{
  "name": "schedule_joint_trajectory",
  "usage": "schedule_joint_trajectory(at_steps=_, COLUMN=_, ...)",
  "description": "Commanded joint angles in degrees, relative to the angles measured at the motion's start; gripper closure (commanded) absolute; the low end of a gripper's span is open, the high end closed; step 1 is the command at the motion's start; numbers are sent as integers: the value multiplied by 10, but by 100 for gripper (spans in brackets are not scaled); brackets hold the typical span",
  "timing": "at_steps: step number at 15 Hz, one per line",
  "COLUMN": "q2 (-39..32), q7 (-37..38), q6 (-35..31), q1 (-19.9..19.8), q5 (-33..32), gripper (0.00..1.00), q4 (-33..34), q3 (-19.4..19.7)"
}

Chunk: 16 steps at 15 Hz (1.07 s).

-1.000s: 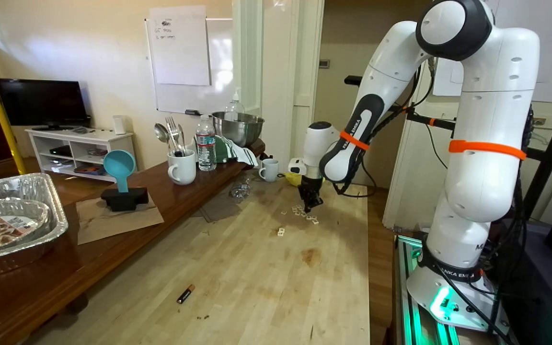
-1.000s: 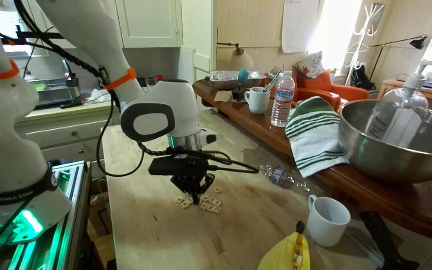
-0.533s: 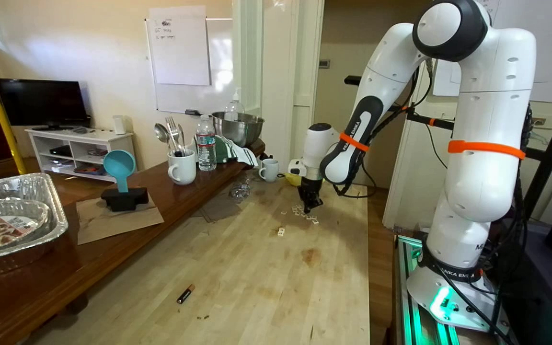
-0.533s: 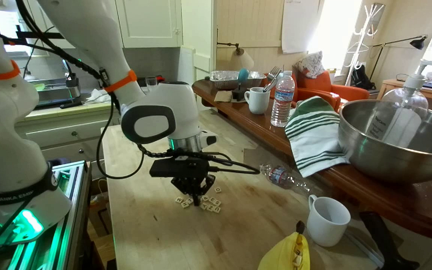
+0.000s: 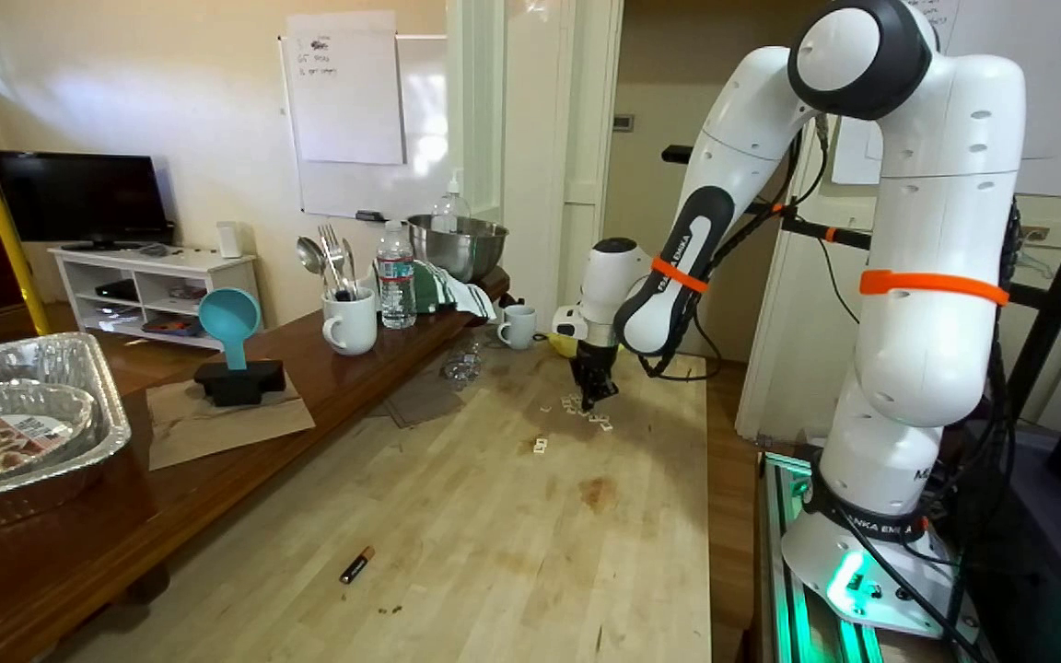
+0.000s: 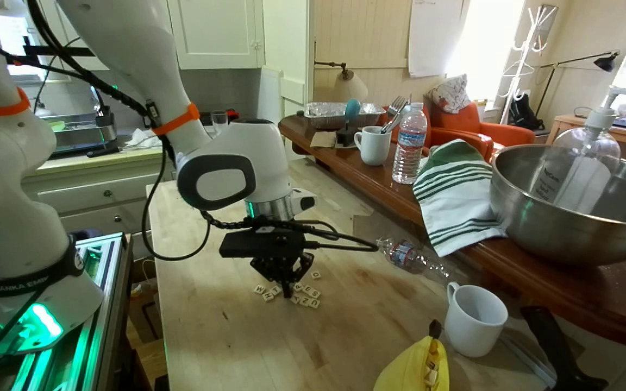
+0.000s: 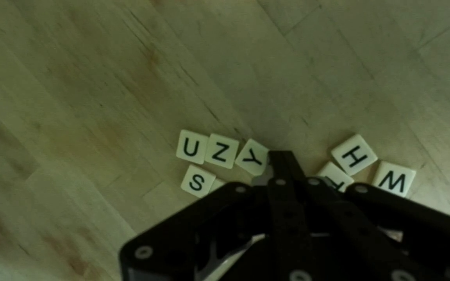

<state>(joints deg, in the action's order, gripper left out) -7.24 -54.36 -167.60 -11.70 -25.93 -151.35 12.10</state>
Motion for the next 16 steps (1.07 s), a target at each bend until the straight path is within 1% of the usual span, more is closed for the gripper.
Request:
schedule_joint_trajectory(at_steps=1, q2=-19, q7=10, q6=-7, q1=2, q5=-12, gripper=100, q4=7, q3=1)
schedule_joint_trajectory(at_steps=2, q2=-18, q7=3, q6=-4, q1=1, q5=0, gripper=100, q4=4, q3=-5)
schedule_joint_trajectory(at_steps=3, q2=-16, q7=18, q6=16, q1=7, q5=0, gripper=100, q4=7, q3=-5)
schedule_joint_trajectory(at_steps=6, q2=-12, q7=67, q6=36, q1=22, q5=-16, gripper=100, q4=10, q3=-2)
schedule_joint_trajectory(at_steps=9, q2=-10, q7=160, q6=78, q1=42, q5=-28, gripper=100, q4=22, q3=-1)
schedule_joint_trajectory(at_steps=10, q2=-9, q7=176, q6=92, q1=45, q5=-18, gripper=100, q4=23, q3=-9)
schedule_joint_trajectory(at_steps=11, q2=-10, q7=216, q6=104, q1=52, q5=-25, gripper=100, q4=28, q3=-9)
schedule_joint_trajectory(at_steps=14, q2=-15, q7=324, q6=141, q1=65, q5=-10, gripper=100, q4=43, q3=-24)
schedule_joint_trajectory(at_steps=16, q2=-21, q7=394, q6=153, q1=73, q5=-3, gripper=100, q4=52, q3=-32)
